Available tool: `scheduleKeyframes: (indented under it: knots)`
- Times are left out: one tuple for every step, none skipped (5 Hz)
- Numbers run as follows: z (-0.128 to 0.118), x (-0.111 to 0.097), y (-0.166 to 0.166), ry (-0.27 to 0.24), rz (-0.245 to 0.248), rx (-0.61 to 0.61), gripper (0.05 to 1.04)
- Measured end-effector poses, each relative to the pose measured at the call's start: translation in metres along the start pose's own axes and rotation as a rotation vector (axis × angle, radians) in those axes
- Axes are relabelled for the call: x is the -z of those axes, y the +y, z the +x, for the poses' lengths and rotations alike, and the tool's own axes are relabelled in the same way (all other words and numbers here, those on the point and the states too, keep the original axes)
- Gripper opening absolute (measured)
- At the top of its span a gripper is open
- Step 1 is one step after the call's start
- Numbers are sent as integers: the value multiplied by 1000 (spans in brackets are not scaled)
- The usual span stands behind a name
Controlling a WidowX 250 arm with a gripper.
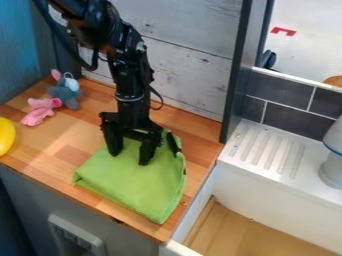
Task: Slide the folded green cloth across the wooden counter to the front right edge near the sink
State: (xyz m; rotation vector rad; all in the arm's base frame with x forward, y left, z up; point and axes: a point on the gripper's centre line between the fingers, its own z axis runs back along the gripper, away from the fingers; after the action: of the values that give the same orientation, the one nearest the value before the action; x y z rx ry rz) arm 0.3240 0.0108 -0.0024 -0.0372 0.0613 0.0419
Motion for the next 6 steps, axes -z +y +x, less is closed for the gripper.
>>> scheduleKeyframes:
  knots:
    - [-10,0,-8,4,0,2,1001]
    - [-18,-1,-10,10,-7,-24,1001]
    - [-19,-14,-9,-11,-6,-47,1001]
    - [-1,-46,-3,-112,7,-37,1001]
    - [4,-73,15,-149,19,-47,1001]
    - [8,-106,47,-126,63,-29,1001]
